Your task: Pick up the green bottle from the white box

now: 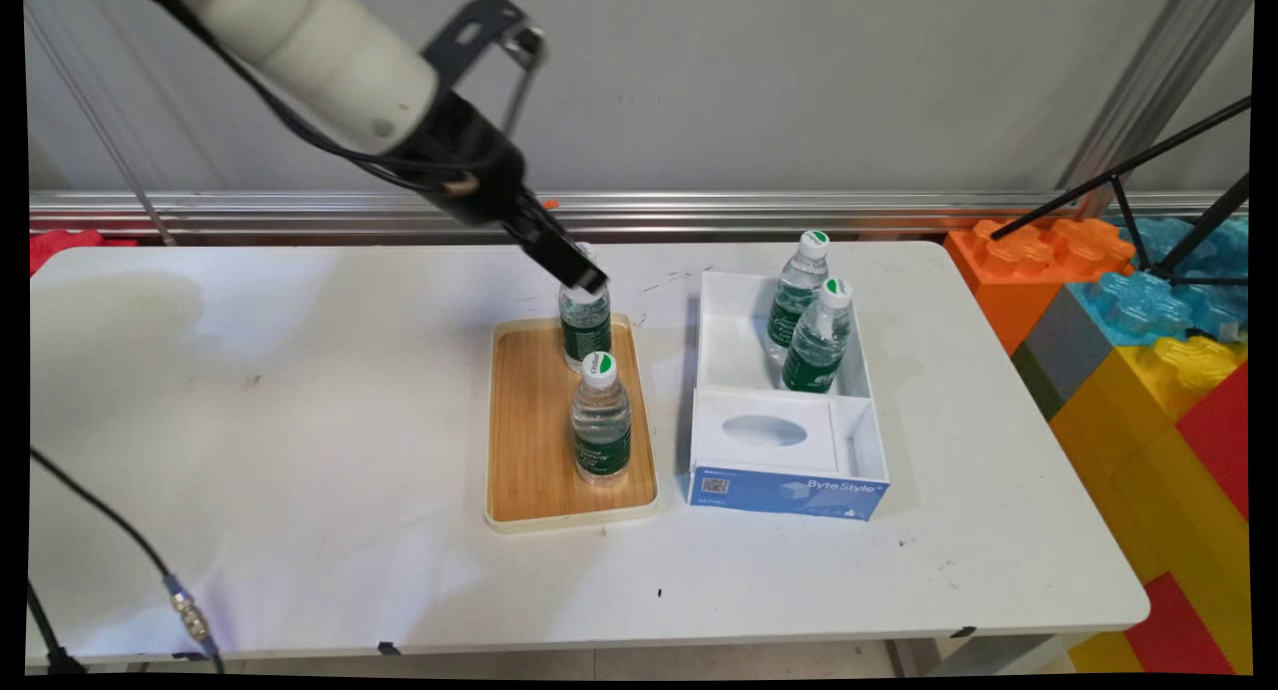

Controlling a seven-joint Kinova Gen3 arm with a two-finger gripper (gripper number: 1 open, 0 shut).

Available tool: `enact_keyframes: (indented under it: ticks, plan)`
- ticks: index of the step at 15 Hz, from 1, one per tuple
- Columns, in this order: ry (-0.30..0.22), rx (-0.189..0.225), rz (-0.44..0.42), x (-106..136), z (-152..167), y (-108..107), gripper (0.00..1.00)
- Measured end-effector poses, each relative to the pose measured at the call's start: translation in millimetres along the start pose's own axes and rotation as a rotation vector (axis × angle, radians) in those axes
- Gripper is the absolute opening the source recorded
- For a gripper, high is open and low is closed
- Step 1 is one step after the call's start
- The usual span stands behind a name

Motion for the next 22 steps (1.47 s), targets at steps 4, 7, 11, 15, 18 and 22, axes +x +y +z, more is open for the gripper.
enact_keyframes:
  ticks: [4, 7, 11, 15, 18, 22]
  plan:
    - [-0.021, -0.009, -0.002, 19, 47, 27, 1.00]
    - [-0.022, -0.013, 0.001, 30, 81, 36, 1.00]
    - [-0.002, -0.016, 0.001, 50, 135, 48, 1.00]
    - [0.019, -0.020, 0.001, 63, 172, 56, 1.00]
    - [0.035, -0.029, -0.002, 71, 197, 63, 1.00]
    - [0.055, -0.037, -0.002, 77, 220, 70, 1.00]
